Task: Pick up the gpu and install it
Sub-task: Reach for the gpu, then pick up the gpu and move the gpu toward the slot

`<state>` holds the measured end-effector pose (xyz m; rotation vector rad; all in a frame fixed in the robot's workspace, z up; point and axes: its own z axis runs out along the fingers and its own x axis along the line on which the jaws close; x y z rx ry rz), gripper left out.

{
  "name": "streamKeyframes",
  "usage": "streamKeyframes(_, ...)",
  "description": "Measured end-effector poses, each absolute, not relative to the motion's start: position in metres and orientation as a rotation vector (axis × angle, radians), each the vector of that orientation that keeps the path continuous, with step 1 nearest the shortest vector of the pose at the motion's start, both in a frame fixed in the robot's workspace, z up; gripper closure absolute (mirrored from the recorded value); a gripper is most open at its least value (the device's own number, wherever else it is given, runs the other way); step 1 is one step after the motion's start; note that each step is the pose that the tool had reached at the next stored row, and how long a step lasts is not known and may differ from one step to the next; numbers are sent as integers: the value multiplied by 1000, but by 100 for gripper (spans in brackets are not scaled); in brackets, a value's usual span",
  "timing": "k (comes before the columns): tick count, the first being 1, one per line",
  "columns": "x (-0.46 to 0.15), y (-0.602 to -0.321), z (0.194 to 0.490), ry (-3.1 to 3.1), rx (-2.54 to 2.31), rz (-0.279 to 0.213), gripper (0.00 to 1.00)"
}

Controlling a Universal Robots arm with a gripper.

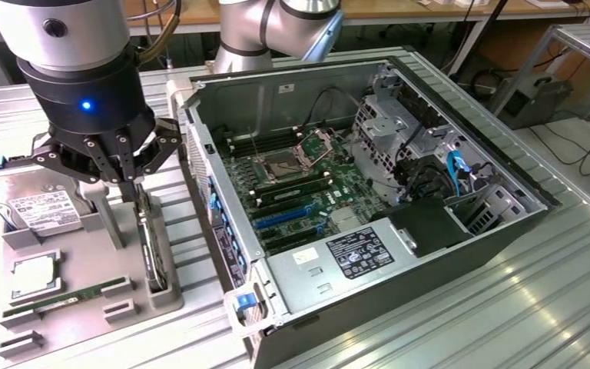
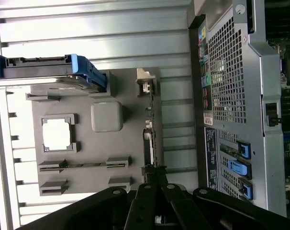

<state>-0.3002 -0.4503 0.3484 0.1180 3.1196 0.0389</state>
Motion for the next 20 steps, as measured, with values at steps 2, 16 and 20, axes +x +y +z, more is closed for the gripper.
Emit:
streamKeyframes(2,-300,-450,348,3120,118,39,89)
streamKeyframes(16,-300,-450,348,3120,118,39,64)
streamKeyframes(20,-300,-450,345,3119,118,39,58)
